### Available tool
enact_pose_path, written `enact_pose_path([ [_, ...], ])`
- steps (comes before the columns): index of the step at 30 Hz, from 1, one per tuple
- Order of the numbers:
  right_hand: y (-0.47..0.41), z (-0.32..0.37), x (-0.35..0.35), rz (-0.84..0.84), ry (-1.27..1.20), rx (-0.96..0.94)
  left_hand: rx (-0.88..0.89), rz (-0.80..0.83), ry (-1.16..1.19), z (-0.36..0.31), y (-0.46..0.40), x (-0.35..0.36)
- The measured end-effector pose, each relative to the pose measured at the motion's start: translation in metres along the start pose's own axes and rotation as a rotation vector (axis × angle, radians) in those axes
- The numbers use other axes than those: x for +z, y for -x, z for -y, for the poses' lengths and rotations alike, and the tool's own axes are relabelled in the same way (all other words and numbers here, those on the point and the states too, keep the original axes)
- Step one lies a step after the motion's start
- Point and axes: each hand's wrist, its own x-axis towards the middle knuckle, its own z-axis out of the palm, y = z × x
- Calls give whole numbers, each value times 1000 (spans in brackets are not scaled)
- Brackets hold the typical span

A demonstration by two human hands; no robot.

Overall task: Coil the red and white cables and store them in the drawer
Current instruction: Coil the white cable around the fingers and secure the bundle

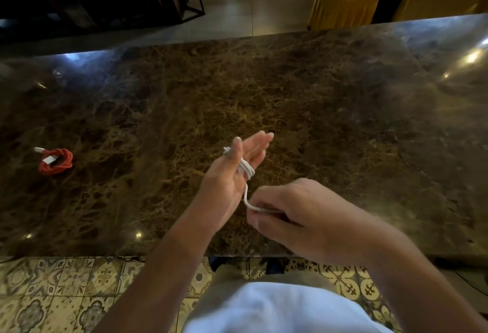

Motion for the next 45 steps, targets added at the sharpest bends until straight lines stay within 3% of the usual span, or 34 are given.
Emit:
enact_pose_path([
  [4, -1, -12, -23, -229, -182, 30, -46, 238, 36, 9, 8, 8],
  [10, 0, -22, -42, -156, -298, 65, -1, 372, 26, 2, 13, 14],
  [15, -9, -23, -44, -126, -286, 69, -51, 314, 79, 5, 13, 19],
  [19, -12, -28, -42, -196, -516, 135, -62, 312, 174, 10, 12, 18],
  [24, -20, -25, -13, -230, -111, 256, -63, 245, 281, 11, 11, 15],
  [32, -28, -19, 6, -378, -133, 244, -68, 51, 250, 2, 12, 22],
  [38, -32, -12, 14, -451, 43, 271, -136, 11, 217, 3, 12, 22],
  [45, -41, -24, 5, -323, -243, 283, -167, 21, 190, -1, 12, 11],
])
